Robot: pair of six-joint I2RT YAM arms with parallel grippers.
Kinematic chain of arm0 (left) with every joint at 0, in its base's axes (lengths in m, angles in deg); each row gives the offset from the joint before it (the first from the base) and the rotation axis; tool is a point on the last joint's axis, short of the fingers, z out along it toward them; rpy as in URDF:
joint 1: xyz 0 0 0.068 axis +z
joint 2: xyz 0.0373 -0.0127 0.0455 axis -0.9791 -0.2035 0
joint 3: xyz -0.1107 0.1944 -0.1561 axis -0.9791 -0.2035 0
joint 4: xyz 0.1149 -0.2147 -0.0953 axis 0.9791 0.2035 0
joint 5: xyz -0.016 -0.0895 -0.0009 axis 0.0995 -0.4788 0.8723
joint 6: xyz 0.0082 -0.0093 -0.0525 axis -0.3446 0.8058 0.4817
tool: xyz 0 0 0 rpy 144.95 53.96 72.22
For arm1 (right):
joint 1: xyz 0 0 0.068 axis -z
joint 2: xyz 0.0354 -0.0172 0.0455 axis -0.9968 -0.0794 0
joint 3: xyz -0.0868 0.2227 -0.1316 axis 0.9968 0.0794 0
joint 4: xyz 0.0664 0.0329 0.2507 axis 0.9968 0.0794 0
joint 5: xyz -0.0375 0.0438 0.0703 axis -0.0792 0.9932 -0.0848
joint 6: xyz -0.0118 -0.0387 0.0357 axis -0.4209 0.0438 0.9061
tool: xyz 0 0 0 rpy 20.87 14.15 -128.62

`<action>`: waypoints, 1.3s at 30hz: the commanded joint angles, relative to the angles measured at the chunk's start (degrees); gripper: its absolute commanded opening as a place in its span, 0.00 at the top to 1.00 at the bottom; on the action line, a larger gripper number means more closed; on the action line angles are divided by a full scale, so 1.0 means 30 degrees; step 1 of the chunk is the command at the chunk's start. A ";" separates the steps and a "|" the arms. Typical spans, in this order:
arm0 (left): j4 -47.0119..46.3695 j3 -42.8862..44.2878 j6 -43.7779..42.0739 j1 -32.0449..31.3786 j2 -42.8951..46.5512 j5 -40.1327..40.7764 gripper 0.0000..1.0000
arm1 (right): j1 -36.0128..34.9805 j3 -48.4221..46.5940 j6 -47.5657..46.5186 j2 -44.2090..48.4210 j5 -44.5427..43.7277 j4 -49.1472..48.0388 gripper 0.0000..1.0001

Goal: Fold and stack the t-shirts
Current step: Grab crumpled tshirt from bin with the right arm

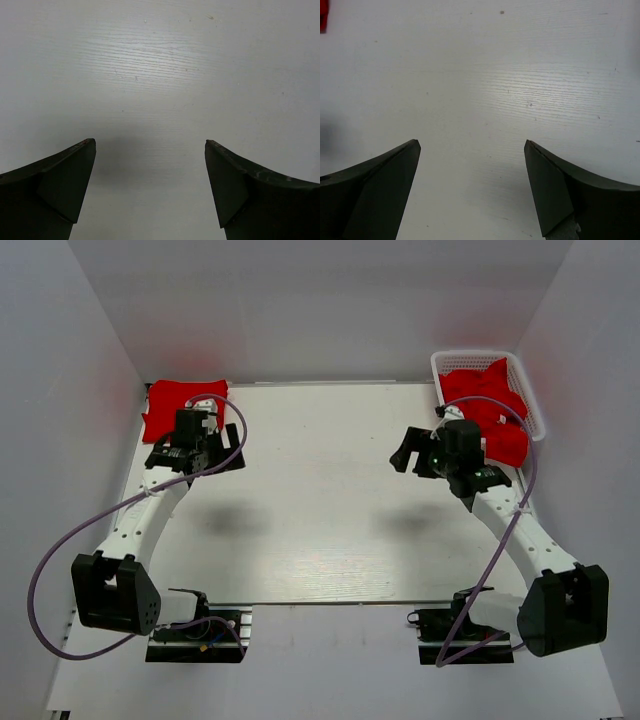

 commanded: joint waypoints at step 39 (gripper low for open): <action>0.0655 0.4539 -0.0122 0.0310 -0.1834 0.1656 0.00 | 0.9351 -2.1863 -0.9465 -1.8581 -0.4720 0.8488 0.10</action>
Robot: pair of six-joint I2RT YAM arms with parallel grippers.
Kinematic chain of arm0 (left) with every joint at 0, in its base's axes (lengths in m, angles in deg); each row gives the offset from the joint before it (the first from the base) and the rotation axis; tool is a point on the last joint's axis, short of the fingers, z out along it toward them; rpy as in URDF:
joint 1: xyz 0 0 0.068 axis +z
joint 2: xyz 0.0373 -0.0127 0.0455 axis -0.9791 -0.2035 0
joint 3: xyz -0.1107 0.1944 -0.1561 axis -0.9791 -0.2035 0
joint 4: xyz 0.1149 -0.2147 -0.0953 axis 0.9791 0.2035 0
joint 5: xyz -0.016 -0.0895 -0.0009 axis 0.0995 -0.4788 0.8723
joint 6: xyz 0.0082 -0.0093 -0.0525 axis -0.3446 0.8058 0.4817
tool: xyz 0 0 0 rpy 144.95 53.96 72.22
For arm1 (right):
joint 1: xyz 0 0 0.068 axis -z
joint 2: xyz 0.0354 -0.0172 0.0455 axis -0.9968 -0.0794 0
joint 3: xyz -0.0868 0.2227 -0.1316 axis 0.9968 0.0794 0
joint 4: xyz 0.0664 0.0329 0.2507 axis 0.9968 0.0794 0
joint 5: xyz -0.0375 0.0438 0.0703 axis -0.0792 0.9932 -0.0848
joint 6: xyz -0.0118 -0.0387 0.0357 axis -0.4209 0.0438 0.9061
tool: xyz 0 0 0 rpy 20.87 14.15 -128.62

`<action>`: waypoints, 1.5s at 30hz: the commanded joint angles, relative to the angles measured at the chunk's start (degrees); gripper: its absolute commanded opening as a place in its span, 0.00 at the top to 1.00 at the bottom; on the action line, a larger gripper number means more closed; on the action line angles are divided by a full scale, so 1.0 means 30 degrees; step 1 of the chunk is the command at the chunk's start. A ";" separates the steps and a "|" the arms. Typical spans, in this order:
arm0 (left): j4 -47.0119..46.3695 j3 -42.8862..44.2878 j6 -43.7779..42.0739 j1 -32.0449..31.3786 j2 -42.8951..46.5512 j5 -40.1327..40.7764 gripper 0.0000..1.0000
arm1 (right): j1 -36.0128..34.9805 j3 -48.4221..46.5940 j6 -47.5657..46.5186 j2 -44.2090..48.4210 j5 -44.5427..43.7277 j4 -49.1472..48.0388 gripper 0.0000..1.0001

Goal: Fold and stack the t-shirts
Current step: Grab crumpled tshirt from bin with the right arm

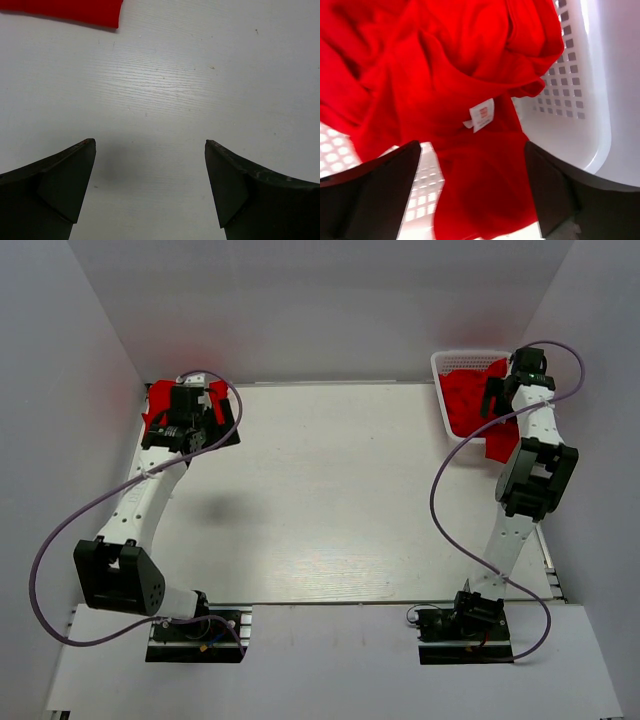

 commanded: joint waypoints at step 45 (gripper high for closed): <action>0.0665 -0.0539 0.0487 0.0055 0.1606 -0.0813 0.00 | 0.0795 -0.5758 0.1683 0.7959 0.6789 -1.0665 1.00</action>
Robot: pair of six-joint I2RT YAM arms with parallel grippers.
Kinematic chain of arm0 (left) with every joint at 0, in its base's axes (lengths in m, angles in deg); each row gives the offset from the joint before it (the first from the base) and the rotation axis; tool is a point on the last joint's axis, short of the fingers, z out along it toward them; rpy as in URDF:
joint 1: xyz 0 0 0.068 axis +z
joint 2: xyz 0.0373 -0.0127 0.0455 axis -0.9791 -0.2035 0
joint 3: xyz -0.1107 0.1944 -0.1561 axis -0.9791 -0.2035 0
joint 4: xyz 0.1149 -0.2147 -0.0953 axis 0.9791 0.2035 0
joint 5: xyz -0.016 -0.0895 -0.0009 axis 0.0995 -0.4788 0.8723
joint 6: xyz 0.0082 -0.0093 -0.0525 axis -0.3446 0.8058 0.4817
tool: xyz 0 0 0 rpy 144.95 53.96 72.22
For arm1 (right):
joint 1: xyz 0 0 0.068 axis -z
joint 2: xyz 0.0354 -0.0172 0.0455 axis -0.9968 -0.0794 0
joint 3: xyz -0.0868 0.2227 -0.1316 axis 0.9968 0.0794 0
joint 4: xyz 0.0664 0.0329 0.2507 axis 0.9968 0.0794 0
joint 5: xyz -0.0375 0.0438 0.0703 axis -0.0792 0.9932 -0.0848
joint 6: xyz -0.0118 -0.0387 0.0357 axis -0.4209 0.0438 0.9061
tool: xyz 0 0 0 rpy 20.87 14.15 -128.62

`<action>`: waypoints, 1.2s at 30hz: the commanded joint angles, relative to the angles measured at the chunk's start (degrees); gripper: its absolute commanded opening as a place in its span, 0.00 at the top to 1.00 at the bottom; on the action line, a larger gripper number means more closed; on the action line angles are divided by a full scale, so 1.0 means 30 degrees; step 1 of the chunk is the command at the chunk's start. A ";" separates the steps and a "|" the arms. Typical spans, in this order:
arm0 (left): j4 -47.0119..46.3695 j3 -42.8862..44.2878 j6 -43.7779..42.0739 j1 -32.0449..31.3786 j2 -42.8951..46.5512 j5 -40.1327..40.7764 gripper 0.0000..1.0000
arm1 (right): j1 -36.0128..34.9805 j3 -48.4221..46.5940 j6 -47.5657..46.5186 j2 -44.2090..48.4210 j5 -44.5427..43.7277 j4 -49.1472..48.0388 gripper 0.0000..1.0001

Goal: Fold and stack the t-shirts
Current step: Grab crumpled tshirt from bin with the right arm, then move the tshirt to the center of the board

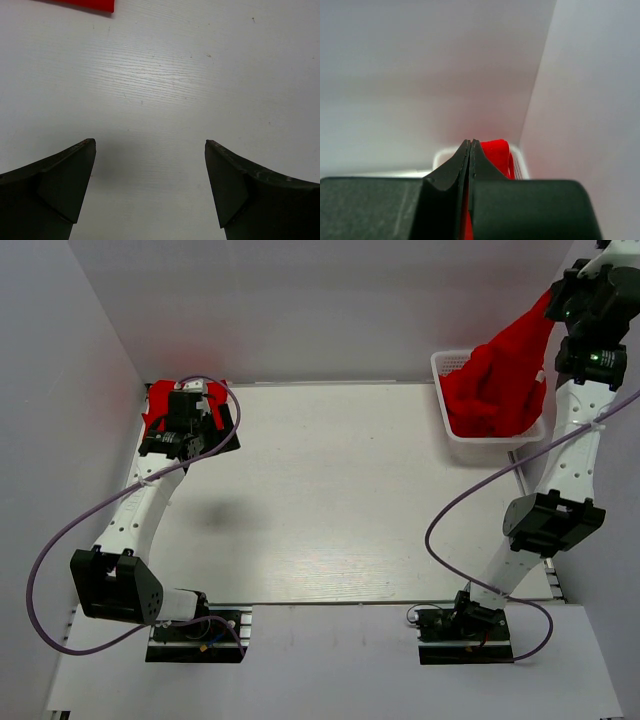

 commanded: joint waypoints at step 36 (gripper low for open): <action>0.0316 -0.0029 -0.0572 0.0055 0.1916 -0.0178 0.00 | -0.4634 -0.2580 1.5503 0.2757 1.2747 -1.8815 1.00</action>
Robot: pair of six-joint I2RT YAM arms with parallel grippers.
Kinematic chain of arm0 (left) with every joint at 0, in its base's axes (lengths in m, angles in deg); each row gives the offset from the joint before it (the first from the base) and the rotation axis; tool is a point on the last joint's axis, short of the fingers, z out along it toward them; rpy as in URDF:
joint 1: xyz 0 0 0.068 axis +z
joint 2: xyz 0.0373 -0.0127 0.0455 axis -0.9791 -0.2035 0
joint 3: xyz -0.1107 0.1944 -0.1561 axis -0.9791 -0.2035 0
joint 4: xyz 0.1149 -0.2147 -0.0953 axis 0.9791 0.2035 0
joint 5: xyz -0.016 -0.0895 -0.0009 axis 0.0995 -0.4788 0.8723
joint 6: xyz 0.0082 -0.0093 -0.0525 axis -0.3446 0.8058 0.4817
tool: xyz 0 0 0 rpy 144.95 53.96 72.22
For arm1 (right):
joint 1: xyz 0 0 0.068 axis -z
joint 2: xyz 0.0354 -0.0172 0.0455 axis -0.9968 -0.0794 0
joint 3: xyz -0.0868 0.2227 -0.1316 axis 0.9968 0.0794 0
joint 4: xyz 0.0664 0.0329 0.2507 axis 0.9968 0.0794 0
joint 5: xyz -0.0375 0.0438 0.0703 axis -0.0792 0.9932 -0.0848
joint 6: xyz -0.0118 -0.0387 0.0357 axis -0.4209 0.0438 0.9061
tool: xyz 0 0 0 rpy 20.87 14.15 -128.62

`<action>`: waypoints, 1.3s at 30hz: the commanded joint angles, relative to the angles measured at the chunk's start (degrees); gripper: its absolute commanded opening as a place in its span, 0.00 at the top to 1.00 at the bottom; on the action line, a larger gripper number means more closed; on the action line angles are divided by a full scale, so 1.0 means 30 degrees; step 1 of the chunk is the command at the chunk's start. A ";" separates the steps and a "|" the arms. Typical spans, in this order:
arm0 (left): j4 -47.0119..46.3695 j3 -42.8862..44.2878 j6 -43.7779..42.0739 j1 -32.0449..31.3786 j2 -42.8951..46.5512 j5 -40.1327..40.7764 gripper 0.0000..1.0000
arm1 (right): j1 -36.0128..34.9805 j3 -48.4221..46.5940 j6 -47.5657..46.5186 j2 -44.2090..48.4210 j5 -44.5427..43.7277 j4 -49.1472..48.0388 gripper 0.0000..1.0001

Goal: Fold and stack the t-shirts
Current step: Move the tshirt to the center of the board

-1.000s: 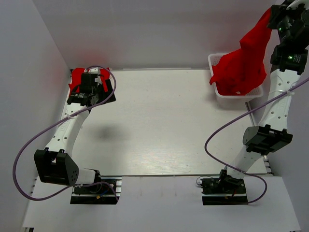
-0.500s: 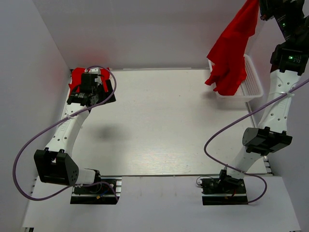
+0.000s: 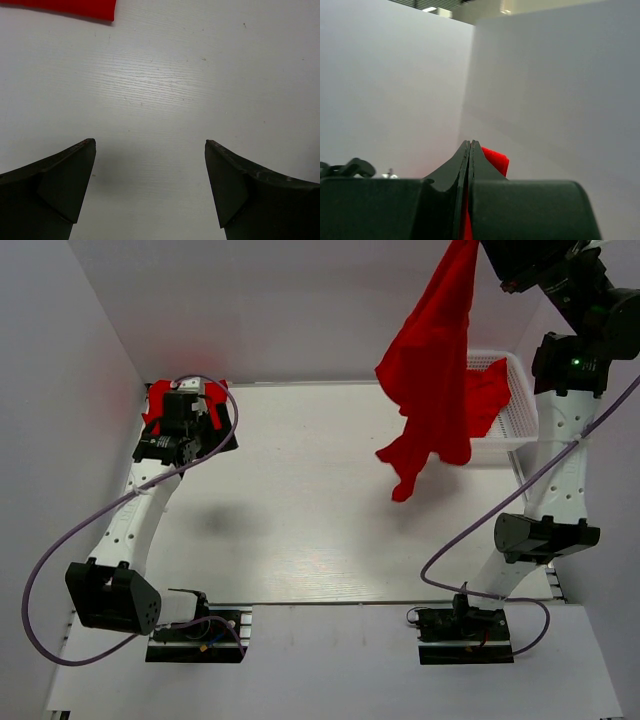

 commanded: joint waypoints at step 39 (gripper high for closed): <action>0.2448 -0.1142 0.0766 0.0055 -0.1044 -0.1013 0.00 | -1.1687 2.2781 -1.2676 -0.0263 -0.6492 1.0451 0.10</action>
